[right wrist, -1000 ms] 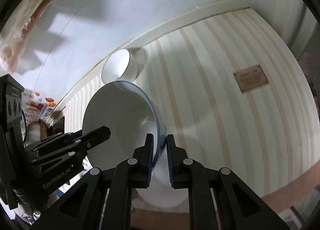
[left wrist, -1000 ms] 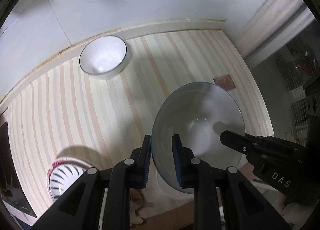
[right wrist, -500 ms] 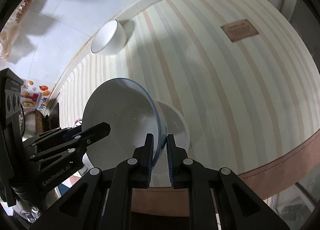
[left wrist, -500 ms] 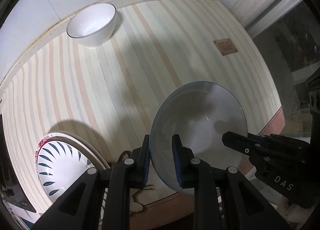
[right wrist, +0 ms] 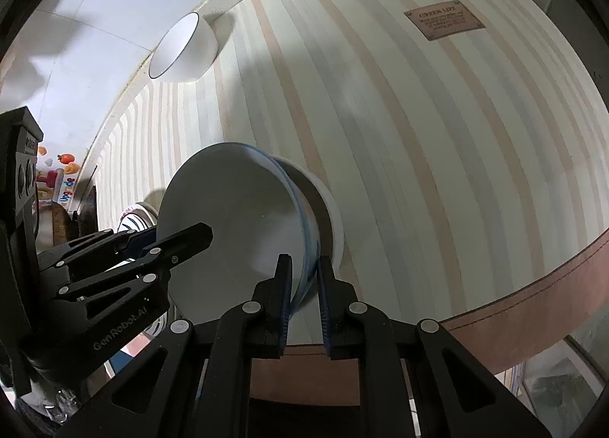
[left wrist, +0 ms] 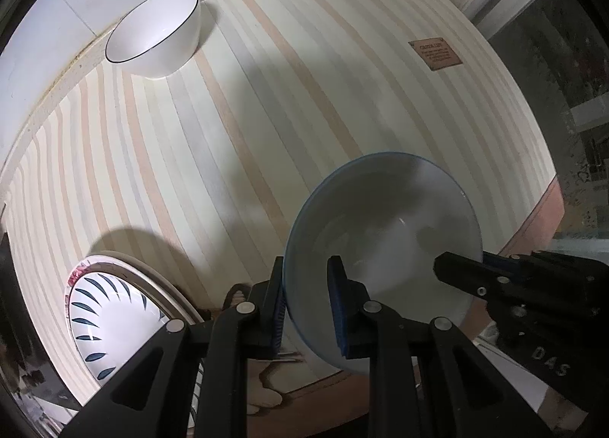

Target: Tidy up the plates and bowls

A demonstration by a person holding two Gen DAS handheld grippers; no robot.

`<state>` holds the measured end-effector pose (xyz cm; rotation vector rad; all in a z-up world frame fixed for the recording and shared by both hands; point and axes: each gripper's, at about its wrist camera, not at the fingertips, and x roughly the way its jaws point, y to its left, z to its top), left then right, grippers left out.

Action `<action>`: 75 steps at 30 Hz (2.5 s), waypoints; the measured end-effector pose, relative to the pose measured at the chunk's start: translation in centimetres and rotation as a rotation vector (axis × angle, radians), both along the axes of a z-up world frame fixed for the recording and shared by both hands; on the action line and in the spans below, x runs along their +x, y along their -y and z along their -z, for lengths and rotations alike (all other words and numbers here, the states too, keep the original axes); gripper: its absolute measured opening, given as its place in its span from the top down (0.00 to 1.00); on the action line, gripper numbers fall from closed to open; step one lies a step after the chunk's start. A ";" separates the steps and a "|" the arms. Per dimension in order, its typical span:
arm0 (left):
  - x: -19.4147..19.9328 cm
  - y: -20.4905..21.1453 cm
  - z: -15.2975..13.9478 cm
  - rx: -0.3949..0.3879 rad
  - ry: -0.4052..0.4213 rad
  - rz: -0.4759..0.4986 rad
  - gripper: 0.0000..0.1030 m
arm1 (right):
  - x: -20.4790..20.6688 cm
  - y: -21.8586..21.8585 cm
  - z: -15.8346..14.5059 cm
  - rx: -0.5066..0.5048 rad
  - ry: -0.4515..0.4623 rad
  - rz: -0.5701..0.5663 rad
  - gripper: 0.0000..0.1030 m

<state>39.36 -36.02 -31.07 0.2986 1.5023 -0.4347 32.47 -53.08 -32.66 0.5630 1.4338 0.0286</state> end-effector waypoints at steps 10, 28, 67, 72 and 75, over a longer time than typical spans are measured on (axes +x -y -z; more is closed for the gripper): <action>-0.1 0.1 0.5 0.011 -0.017 -0.020 0.82 | 0.6 0.0 0.0 -0.012 -0.012 -0.005 0.85; -0.2 -0.4 -1.0 -0.002 -0.019 -0.042 0.82 | 0.5 0.6 -0.4 0.011 -0.028 -0.021 0.85; 26.4 -11.3 4.8 -0.084 -0.045 -0.497 0.82 | 32.5 -4.9 3.3 0.044 0.105 -0.201 0.66; 26.3 -9.7 5.2 -0.071 -0.017 -0.474 0.82 | 33.0 -5.1 4.2 0.053 0.104 -0.222 0.87; 26.0 -9.3 5.1 -0.070 -0.018 -0.475 0.82 | 33.0 -5.3 4.2 0.036 0.103 -0.229 0.87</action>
